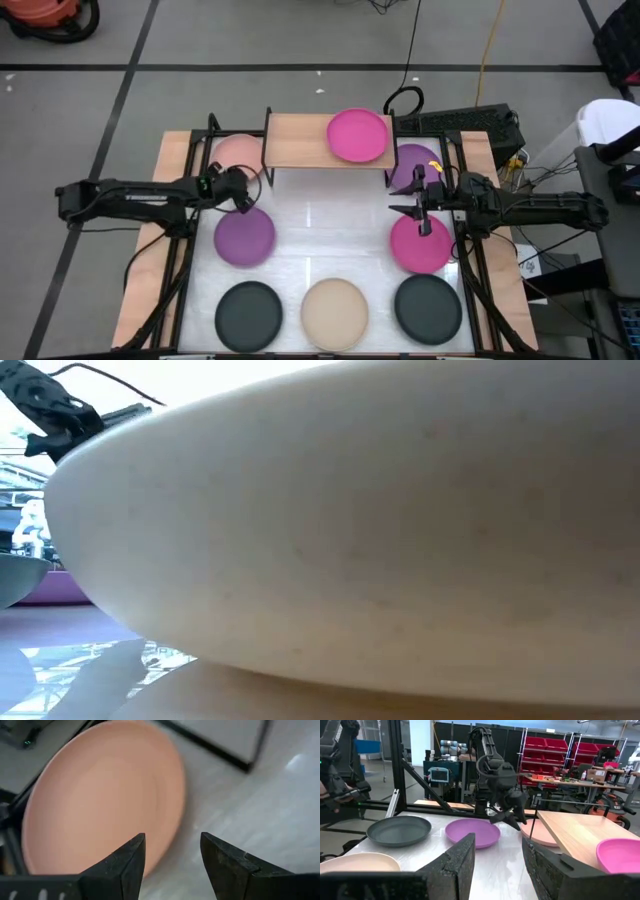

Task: Place and stack plates onto a shelf
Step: Stack the light orange plate on top of the pink plate on the shelf

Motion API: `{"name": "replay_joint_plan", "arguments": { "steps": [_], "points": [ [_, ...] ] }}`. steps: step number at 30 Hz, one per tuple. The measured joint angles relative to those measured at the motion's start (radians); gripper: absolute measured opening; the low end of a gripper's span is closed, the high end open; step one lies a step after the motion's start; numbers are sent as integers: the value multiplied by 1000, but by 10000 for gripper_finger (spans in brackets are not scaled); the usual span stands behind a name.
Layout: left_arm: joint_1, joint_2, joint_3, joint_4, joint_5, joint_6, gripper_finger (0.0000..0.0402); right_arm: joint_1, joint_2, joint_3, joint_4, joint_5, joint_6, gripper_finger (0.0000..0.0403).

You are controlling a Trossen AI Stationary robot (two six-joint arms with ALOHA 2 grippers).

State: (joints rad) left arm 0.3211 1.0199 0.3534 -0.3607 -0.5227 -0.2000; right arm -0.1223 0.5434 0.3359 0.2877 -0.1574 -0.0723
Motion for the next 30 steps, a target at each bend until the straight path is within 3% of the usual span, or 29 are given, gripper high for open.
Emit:
{"name": "replay_joint_plan", "arguments": {
  "steps": [15, 19, 25, 30],
  "points": [
    [98, 235, 2, 106, -23, 2, 188, 0, 0, 0, -4, 0, 1, 144],
    [124, 276, 4, 130, -27, 0, 144, 0, 0, 0, -9, 0, 2, 144],
    [128, 261, 0, 181, 25, 21, 28, 0, 0, 0, -22, 0, 8, 144],
    [102, 197, 42, 149, 55, -3, 12, 0, 0, 0, -39, 0, 34, 144]
  ]
}}
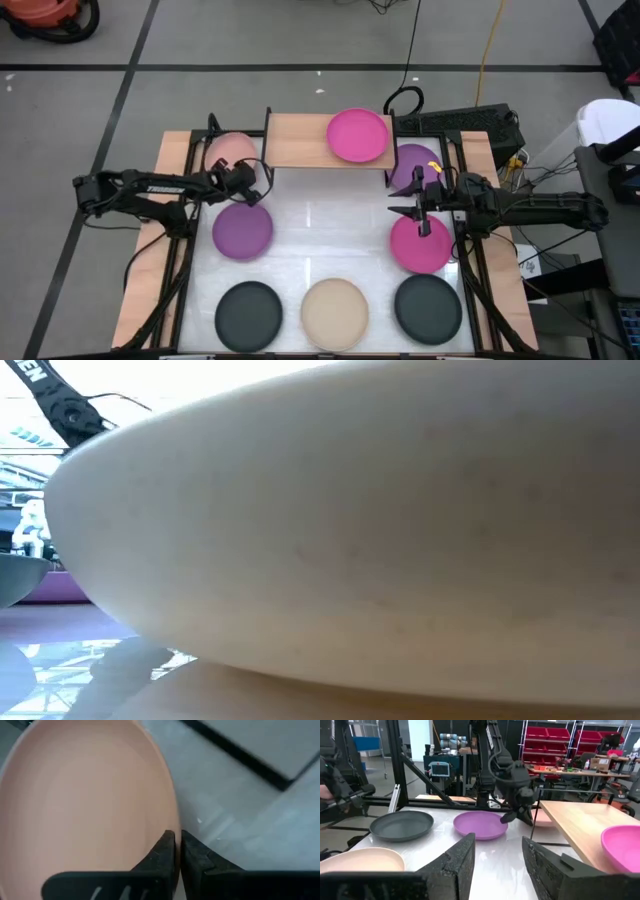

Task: Place and stack plates onto a shelf
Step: Stack the light orange plate on top of the pink plate on the shelf

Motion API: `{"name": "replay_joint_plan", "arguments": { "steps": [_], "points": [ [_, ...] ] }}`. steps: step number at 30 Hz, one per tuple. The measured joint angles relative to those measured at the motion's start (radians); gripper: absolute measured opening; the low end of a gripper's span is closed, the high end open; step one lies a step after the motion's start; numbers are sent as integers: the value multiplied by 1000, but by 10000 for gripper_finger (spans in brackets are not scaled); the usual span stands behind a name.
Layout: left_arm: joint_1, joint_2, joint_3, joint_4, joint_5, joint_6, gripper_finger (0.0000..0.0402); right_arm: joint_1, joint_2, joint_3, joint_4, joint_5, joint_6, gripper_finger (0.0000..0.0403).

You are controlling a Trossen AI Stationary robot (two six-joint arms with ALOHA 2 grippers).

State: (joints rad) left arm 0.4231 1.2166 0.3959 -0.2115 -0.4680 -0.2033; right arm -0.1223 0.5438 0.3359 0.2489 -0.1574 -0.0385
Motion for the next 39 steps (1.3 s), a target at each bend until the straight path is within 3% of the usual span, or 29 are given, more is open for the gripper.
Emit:
{"name": "replay_joint_plan", "arguments": {
  "steps": [4, 10, 14, 20, 25, 30, 36, 39],
  "points": [
    [-28, -63, 87, -122, -17, -78, 12, 0, 0, 0, 0, 0, 1, 144],
    [-50, -125, 272, -455, -168, -265, 12, 0, 0, 0, 0, 0, 0, 144],
    [-75, -147, 388, -527, -222, -233, 12, 0, 0, 0, 0, 0, 1, 144],
    [-106, -145, 575, -499, -284, -88, 12, 0, 0, 0, 0, -1, 1, 144],
    [-122, -63, 729, -334, -176, 128, 12, 0, 0, 0, 15, 1, -6, 144],
    [-178, 117, 882, -202, -80, 380, 12, 0, -1, 0, 24, 2, -6, 144],
    [-192, 356, 1099, -189, 154, 514, 12, 0, -49, 0, 41, -1, 28, 144],
    [-191, 459, 1186, -188, 203, 566, 12, 0, -102, 0, 39, -3, 31, 144]
  ]
}}
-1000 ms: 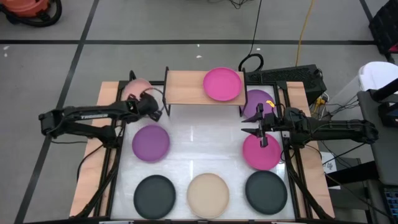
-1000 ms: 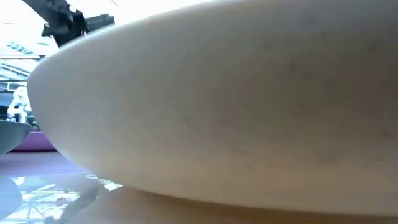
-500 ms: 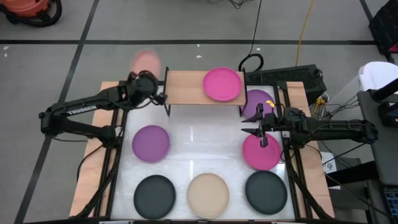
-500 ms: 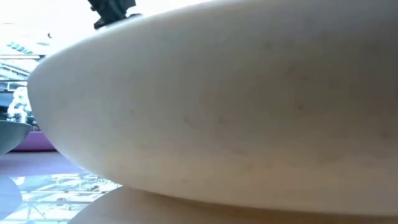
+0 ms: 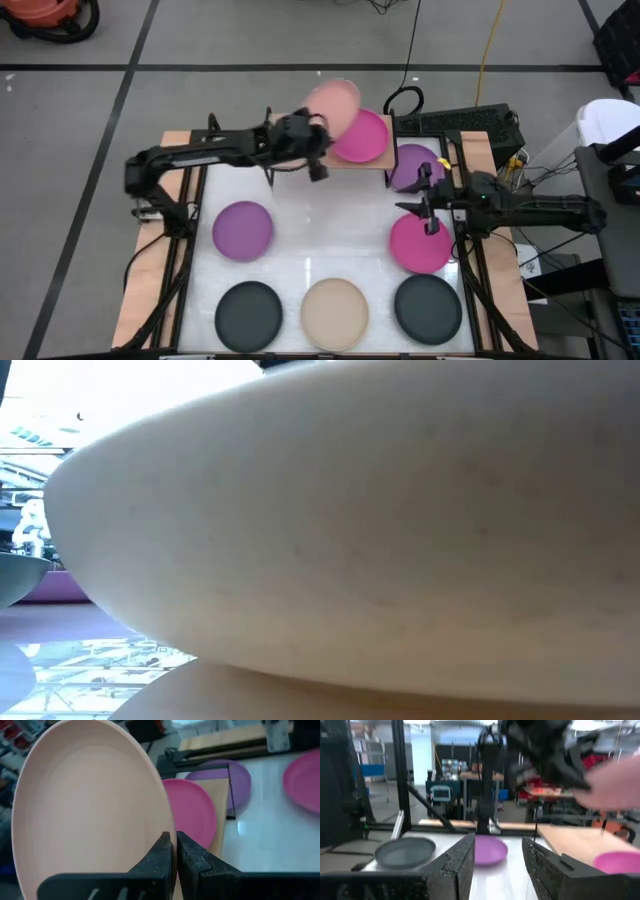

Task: Place and stack plates onto a shelf
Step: Stack the light orange plate on top of the pink plate on the shelf, then stack the right purple plate on top of the light orange plate on the shelf

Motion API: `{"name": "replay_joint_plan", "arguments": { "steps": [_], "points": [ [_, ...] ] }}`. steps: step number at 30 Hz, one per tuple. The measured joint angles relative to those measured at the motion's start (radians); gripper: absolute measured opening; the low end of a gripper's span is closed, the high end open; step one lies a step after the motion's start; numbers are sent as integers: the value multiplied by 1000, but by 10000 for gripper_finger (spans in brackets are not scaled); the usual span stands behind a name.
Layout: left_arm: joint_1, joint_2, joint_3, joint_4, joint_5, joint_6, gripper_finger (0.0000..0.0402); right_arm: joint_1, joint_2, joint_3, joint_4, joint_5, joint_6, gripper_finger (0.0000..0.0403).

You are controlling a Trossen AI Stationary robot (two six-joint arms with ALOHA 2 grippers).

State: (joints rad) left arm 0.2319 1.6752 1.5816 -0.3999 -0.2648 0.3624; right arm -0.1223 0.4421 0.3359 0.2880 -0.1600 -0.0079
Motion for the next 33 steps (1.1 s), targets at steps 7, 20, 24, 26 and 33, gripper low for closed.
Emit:
{"name": "replay_joint_plan", "arguments": {
  "steps": [7, 20, 24, 26, 33],
  "points": [
    [0, 171, 105, -2, 65, 110, 12, 0, -94, 0, -45, -2, 25, 144],
    [3, 233, 113, 14, 63, 160, 81, 0, -132, 0, -151, 0, 29, 144],
    [3, 233, 113, 19, 62, 159, 115, 0, -132, 0, -152, 0, 30, 144],
    [1, 233, 113, 21, 62, 157, 137, 0, -132, 0, -160, 0, 30, 144],
    [-29, 142, 113, 3, -22, 59, 193, 0, -132, 0, -208, 1, 22, 144]
  ]
}}
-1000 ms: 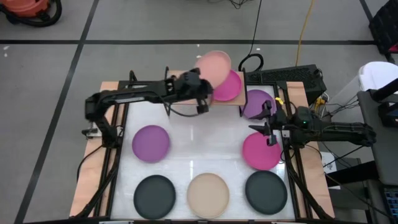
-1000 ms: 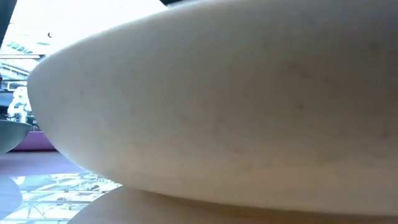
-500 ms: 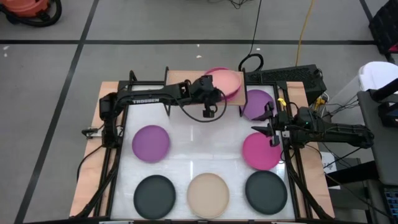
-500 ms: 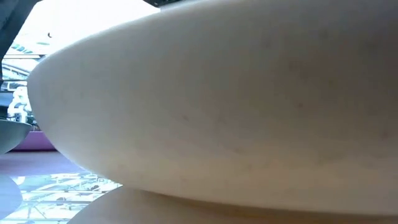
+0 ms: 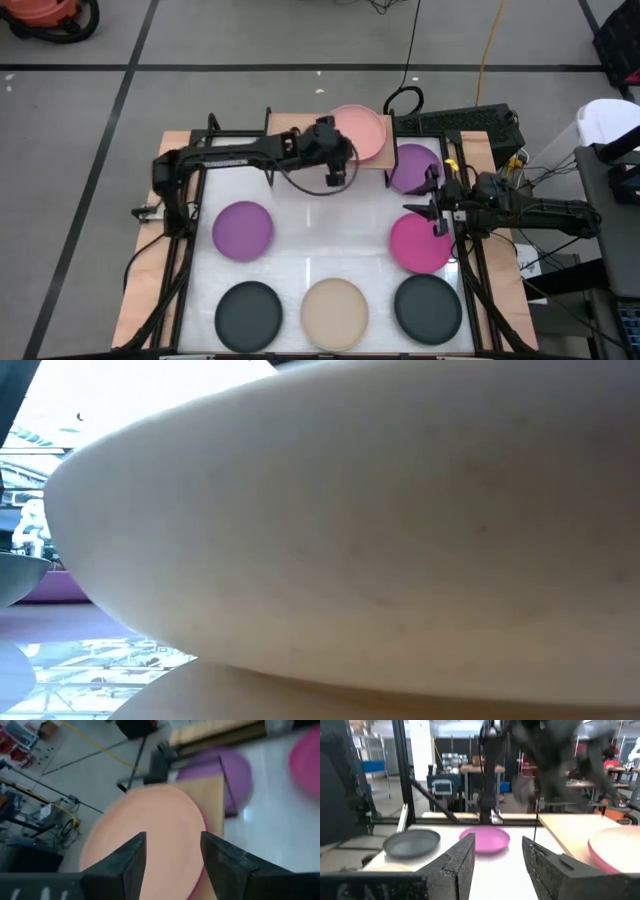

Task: Place and stack plates onto a shelf
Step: Stack the right purple plate on top of the light orange plate on the shelf

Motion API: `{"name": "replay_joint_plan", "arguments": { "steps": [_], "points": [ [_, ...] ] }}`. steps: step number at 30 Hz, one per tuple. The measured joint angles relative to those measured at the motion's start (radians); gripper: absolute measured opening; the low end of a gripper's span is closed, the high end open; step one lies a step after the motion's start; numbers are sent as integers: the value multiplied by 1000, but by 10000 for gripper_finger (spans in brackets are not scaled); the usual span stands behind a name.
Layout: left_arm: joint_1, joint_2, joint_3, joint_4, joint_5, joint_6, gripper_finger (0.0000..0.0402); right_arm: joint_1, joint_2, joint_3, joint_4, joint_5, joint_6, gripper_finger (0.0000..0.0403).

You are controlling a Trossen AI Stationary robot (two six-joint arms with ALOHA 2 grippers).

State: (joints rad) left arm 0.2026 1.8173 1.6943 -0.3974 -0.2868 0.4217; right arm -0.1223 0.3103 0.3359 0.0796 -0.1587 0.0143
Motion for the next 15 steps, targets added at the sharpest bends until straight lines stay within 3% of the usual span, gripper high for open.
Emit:
{"name": "replay_joint_plan", "arguments": {
  "steps": [5, 12, 15],
  "points": [
    [-7, -145, -70, 52, 18, -123, 176, 0, 0, 0, -113, 29, -27, 144],
    [-2, -398, -508, 571, 58, -226, 134, 0, 6, 0, -288, 147, 17, 144],
    [-16, -463, -715, 847, 91, -347, 130, 0, 25, 0, -330, 279, 107, 144]
  ]
}}
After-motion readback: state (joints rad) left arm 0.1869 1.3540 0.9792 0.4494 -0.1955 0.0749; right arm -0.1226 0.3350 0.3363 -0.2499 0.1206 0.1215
